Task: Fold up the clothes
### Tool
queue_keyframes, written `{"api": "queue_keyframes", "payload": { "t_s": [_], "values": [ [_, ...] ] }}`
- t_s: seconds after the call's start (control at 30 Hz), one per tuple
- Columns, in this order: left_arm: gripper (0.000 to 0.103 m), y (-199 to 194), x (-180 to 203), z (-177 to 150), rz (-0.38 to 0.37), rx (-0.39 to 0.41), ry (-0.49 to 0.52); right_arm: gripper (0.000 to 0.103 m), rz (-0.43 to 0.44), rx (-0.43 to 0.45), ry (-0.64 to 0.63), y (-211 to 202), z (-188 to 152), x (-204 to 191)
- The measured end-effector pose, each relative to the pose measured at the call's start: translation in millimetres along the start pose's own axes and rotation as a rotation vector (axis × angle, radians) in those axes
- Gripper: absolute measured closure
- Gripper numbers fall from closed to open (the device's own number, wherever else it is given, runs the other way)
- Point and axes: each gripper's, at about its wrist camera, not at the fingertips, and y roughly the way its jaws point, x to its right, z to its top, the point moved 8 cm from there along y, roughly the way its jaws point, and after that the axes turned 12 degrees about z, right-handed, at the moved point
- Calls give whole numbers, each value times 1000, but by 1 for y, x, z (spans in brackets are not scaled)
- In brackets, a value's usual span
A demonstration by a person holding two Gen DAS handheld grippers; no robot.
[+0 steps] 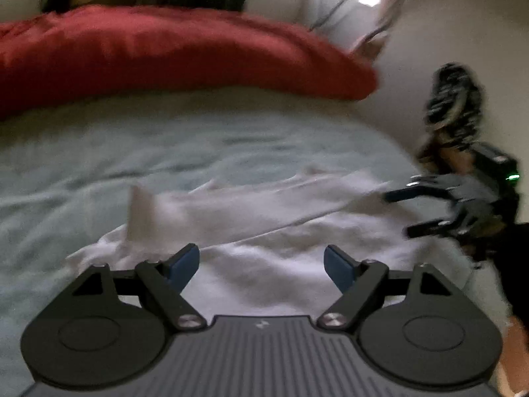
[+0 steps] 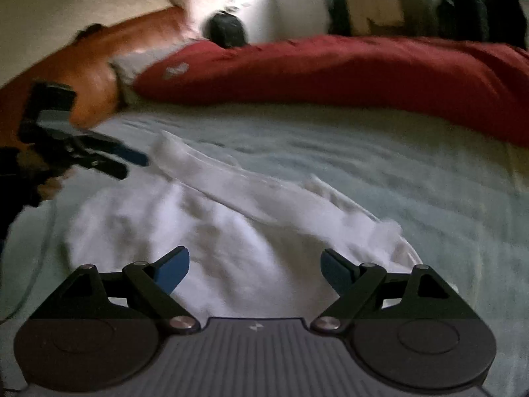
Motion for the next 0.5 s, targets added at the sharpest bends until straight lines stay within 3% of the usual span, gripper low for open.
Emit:
{"api": "queue_keyframes", "payload": {
  "t_s": [0.03, 0.07, 0.17, 0.27, 0.33, 0.5],
  "values": [
    [21, 9, -13, -6, 38, -20, -35, 13, -40, -6, 21, 2, -5, 11],
    [30, 17, -25, -13, 65, -42, -72, 13, -74, -8, 43, 3, -10, 21],
    [30, 7, -30, -15, 43, -10, -128, 14, -96, 40, 110, -11, -19, 32],
    [29, -21, -13, -15, 41, 32, -62, 14, -122, 76, 90, -31, -14, 20],
    [26, -38, 5, -22, 9, 47, -7, 14, -76, 104, 70, -39, -6, -1],
    [25, -60, 43, -69, -32, 35, 113, 6, -32, 57, -16, -19, -11, -43]
  ]
}}
